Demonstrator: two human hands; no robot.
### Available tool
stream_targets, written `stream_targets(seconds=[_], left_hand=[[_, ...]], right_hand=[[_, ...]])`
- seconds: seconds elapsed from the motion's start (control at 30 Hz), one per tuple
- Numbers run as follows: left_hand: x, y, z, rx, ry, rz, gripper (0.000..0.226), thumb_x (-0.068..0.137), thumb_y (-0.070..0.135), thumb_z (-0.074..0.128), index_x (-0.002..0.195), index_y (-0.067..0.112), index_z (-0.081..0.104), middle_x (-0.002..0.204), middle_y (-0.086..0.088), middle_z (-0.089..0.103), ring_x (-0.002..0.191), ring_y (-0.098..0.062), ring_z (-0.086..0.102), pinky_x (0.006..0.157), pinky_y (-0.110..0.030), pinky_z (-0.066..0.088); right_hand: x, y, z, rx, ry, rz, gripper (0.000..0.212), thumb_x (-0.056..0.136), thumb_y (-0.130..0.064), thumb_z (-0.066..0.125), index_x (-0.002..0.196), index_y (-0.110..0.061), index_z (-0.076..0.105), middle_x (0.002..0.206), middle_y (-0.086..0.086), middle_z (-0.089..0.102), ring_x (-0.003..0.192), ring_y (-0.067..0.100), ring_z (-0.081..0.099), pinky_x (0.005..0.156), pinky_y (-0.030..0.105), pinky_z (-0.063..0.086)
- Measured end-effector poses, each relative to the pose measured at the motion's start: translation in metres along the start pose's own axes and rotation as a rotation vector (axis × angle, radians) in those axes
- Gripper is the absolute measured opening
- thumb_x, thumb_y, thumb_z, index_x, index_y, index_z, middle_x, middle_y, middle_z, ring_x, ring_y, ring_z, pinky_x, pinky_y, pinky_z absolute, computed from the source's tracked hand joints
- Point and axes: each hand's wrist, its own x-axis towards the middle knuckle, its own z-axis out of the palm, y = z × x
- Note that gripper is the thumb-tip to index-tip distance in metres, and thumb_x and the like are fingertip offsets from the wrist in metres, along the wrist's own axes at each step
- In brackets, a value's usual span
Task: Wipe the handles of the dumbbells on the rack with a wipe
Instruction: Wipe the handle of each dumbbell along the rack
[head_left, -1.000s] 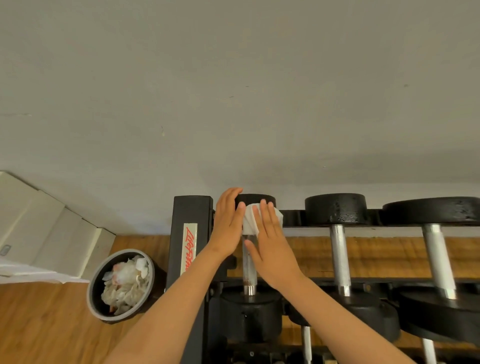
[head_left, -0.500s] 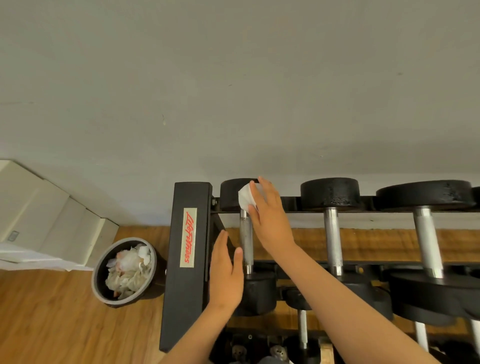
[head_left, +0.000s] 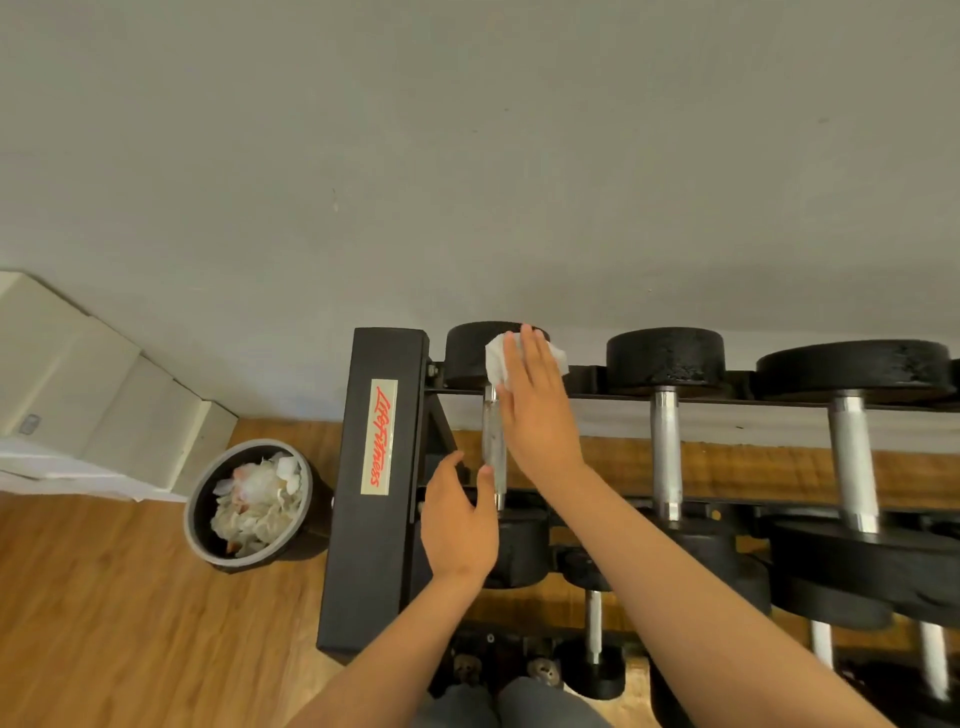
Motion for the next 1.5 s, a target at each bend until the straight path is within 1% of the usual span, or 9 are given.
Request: stream_targets(seconds=[0.07,0.23,0.43,0.53,0.73,0.97,1.13,1.3,1.5], left_hand=[[0.000,0.000,0.000,0.003,-0.002,0.009,0.050,0.098,0.044,0.047,0.142,0.022,0.042,0.140,0.005,0.051,0.127,-0.012,0.047,0.097,-0.026,0.038],[-0.002,0.003,-0.002,-0.005,0.007,0.046,0.041,0.098,0.039,0.049,0.136,0.023,0.047,0.130,0.008,0.057,0.111,0.002,0.046,0.086,-0.018,0.034],[-0.001,0.001,0.000,-0.018,0.016,0.044,0.040,0.097,0.039,0.051,0.135,0.026,0.046,0.129,0.010,0.057,0.111,0.000,0.049,0.086,-0.020,0.035],[-0.001,0.001,0.000,-0.020,0.023,0.049,0.039,0.096,0.038,0.051,0.133,0.026,0.046,0.127,0.011,0.059,0.111,-0.002,0.052,0.085,-0.019,0.036],[-0.001,-0.001,0.001,-0.044,0.035,0.049,0.041,0.095,0.035,0.055,0.133,0.023,0.044,0.121,0.011,0.061,0.108,-0.005,0.057,0.082,-0.019,0.040],[0.001,-0.003,0.003,-0.036,0.032,0.052,0.039,0.095,0.036,0.056,0.130,0.024,0.044,0.112,0.012,0.061,0.102,-0.004,0.057,0.079,-0.023,0.043],[0.001,-0.003,0.003,-0.022,0.021,0.051,0.036,0.095,0.036,0.054,0.127,0.024,0.045,0.104,0.014,0.062,0.099,-0.005,0.057,0.080,-0.023,0.042],[0.001,-0.004,0.003,-0.023,0.013,0.049,0.031,0.095,0.036,0.054,0.122,0.025,0.048,0.103,0.013,0.062,0.097,-0.003,0.056,0.075,-0.017,0.039],[0.001,-0.005,0.003,-0.035,0.017,0.051,0.029,0.095,0.037,0.054,0.121,0.023,0.051,0.104,0.013,0.061,0.096,-0.002,0.055,0.076,-0.019,0.041]], right_hand=[[-0.013,-0.001,0.008,-0.074,0.019,0.003,0.065,0.101,-0.022,0.042,0.152,-0.014,0.002,0.161,0.013,0.007,0.148,0.027,0.000,0.119,0.041,0.005],[-0.011,-0.015,0.010,-0.133,0.136,0.093,0.060,0.095,-0.025,0.055,0.147,-0.008,0.032,0.139,0.020,0.043,0.127,0.036,0.043,0.104,0.045,0.042],[-0.018,-0.022,0.001,0.146,0.079,0.121,0.056,0.101,-0.022,0.043,0.151,-0.011,0.019,0.157,0.010,0.018,0.145,0.027,0.017,0.101,0.032,0.044],[-0.024,-0.020,0.002,0.268,0.089,0.147,0.057,0.100,-0.023,0.046,0.150,-0.012,0.019,0.161,0.003,0.009,0.141,0.025,0.031,0.089,0.025,0.051],[-0.025,-0.010,0.012,0.034,-0.044,0.041,0.066,0.102,-0.028,0.041,0.154,-0.015,0.003,0.160,0.009,-0.016,0.147,0.028,-0.016,0.115,0.041,0.026],[-0.009,-0.017,0.009,-0.096,-0.096,0.093,0.069,0.102,-0.039,0.036,0.154,-0.013,-0.001,0.159,0.015,-0.017,0.146,0.034,-0.018,0.118,0.045,0.024],[0.008,-0.015,0.000,0.028,-0.074,0.116,0.073,0.103,-0.037,0.036,0.152,-0.009,-0.009,0.161,0.006,-0.015,0.148,0.022,-0.015,0.119,0.039,0.021],[0.002,-0.015,0.002,0.021,-0.029,0.112,0.067,0.102,-0.033,0.041,0.154,-0.010,0.004,0.162,0.010,-0.003,0.149,0.026,-0.002,0.115,0.037,0.025],[0.000,-0.021,0.004,-0.185,0.167,0.146,0.056,0.092,-0.025,0.060,0.141,-0.006,0.042,0.135,0.018,0.046,0.124,0.035,0.044,0.101,0.046,0.041]])
